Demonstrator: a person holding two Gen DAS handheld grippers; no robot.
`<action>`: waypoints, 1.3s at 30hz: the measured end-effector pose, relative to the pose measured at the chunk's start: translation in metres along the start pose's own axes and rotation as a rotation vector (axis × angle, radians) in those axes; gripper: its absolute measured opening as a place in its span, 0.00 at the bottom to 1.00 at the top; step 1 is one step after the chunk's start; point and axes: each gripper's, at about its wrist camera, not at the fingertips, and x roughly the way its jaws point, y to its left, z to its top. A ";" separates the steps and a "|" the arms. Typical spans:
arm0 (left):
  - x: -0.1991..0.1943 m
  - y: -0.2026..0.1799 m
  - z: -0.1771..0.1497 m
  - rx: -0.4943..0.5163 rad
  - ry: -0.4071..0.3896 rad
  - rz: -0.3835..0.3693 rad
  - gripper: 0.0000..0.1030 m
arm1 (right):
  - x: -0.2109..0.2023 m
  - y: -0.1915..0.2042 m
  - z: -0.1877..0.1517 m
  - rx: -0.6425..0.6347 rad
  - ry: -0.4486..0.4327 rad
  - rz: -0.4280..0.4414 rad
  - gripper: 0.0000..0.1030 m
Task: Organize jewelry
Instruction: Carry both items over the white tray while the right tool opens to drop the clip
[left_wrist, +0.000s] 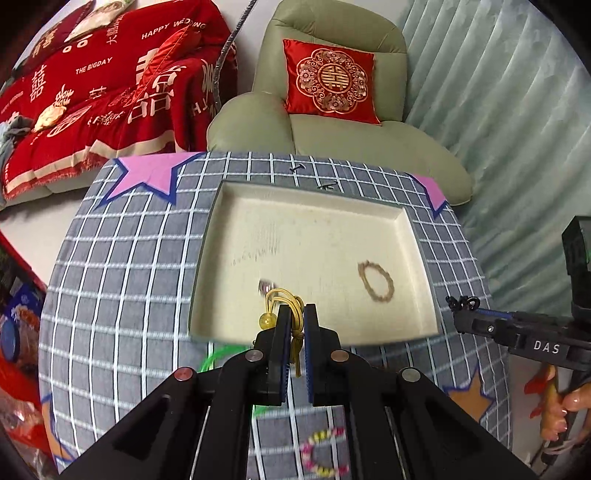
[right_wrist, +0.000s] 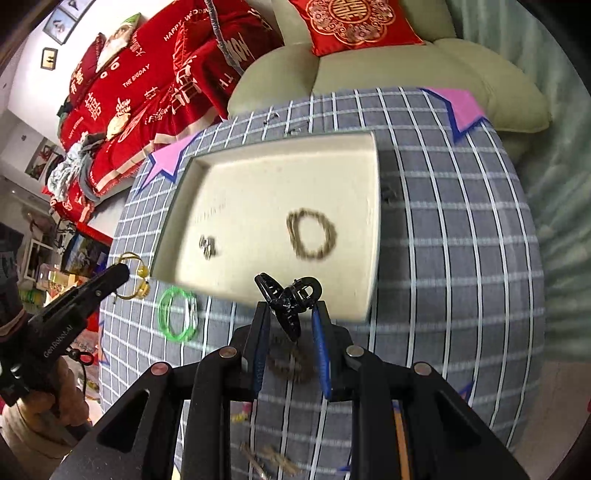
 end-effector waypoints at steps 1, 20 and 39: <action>0.006 -0.001 0.004 0.001 0.001 0.005 0.16 | 0.003 -0.001 0.006 -0.002 0.001 0.001 0.24; 0.113 -0.019 0.048 0.056 0.063 0.131 0.16 | 0.084 -0.022 0.077 0.011 0.054 -0.006 0.24; 0.150 -0.020 0.042 0.097 0.136 0.244 0.16 | 0.117 -0.031 0.084 0.016 0.118 -0.024 0.28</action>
